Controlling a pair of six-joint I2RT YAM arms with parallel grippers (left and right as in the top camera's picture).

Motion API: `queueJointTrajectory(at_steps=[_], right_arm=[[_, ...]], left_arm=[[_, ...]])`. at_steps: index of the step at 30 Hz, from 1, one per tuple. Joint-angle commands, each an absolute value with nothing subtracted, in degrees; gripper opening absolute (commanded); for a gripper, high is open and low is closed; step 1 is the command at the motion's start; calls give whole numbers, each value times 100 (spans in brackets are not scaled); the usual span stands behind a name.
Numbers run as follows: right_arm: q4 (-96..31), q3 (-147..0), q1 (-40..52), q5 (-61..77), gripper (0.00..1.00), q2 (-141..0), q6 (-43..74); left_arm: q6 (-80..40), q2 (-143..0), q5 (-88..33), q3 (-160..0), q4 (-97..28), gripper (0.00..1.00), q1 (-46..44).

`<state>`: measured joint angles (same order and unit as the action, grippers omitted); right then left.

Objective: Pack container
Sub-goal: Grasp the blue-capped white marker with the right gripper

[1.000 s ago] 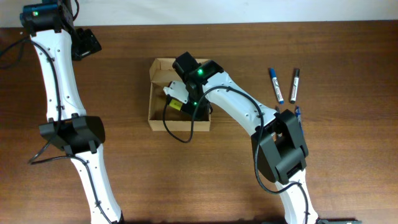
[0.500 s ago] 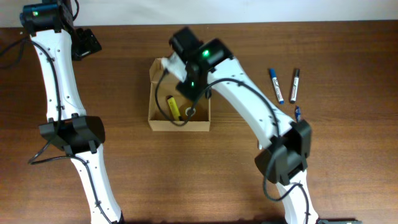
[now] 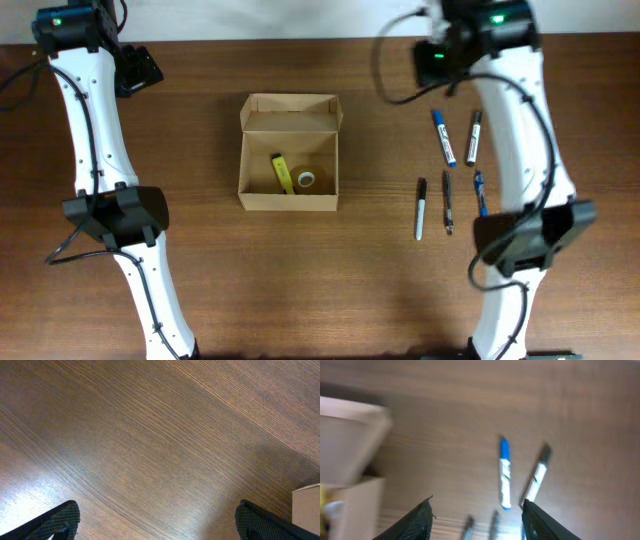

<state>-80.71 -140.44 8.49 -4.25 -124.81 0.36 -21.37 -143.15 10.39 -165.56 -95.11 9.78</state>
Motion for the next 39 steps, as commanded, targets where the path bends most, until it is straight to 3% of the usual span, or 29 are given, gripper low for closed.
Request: queueJointTrajectory(at_steps=[1,5,22,25,27,29,39], right_arm=[[-7918,-13373,322,231,57,-12805,-224],[-7456,-12401,-64,447,53,-12890,-272],[-5343,-9972,-169,191,56,-12940,-274],[-5328,-9913,-167,196,41,-13037,-272],[-5349,-9898,-154,196,19,-13087,-272],[-5356,-9883,-152,272,4,-13098,-233],[-6611,-11528,-71,1918,4,-12656,-316]], left_arm=[[-2069,-14313,1094,-16584,-9518,100,991],[-2069,-14313,1094,-16584,-9518,100,991],[-2069,-14313,1094,-16584,-9520,100,991],[-2069,-14313,1094,-16584,-9518,100,991],[-2069,-14313,1094,-16584,-9518,100,991],[-2071,-14313,1094,-16584,-9518,100,991],[-2071,-14313,1094,-16584,-9518,100,991]])
